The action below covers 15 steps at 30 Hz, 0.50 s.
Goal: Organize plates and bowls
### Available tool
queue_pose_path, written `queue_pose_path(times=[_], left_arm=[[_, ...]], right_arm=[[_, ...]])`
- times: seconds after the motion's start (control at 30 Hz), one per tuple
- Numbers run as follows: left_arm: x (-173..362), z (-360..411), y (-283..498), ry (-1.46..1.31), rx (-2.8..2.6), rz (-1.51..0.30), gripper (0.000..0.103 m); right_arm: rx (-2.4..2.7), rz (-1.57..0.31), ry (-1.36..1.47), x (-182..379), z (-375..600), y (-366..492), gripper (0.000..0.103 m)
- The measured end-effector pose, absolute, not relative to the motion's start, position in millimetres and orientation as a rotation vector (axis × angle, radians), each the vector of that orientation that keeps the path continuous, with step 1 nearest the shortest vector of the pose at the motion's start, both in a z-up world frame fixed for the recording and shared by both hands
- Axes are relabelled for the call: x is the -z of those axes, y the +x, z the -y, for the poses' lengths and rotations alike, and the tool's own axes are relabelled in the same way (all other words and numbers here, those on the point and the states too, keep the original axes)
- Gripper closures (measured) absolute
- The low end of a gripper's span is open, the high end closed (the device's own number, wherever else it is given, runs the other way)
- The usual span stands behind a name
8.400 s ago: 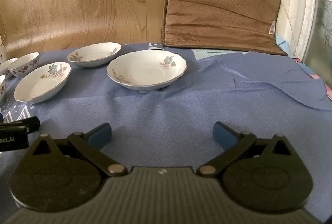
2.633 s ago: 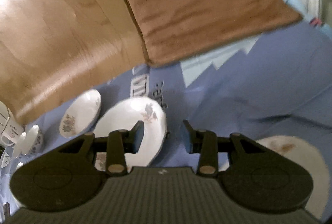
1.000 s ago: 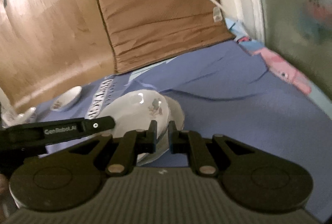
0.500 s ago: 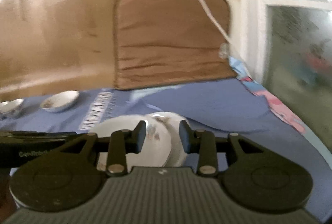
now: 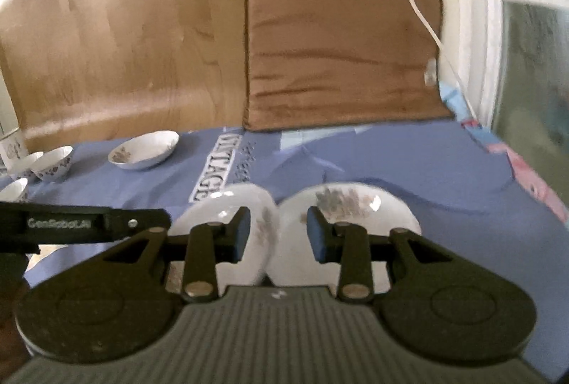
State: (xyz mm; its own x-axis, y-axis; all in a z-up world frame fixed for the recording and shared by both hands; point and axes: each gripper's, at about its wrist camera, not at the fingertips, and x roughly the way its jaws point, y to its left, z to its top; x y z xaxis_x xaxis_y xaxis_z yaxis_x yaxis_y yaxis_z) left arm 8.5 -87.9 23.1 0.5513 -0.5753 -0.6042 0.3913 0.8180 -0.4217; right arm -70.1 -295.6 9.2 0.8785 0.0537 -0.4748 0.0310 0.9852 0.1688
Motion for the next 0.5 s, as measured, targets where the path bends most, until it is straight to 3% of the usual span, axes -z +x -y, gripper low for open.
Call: queue_pose_path(times=[0.13, 0.2, 0.5], left_arm=[[-15, 98, 5, -0.230, 0.583, -0.813, 0.083], [-15, 104, 3, -0.215, 0.569, -0.808, 0.085], [-42, 143, 10, -0.236, 0.618, -0.788, 0.085]], right_arm=[[-0.041, -0.515, 0.222, -2, 300, -73, 0.068], [-0.083, -0.522, 0.239, -1, 298, -74, 0.092], [-0.016, -0.446, 0.327, -16, 331, -84, 0.095]])
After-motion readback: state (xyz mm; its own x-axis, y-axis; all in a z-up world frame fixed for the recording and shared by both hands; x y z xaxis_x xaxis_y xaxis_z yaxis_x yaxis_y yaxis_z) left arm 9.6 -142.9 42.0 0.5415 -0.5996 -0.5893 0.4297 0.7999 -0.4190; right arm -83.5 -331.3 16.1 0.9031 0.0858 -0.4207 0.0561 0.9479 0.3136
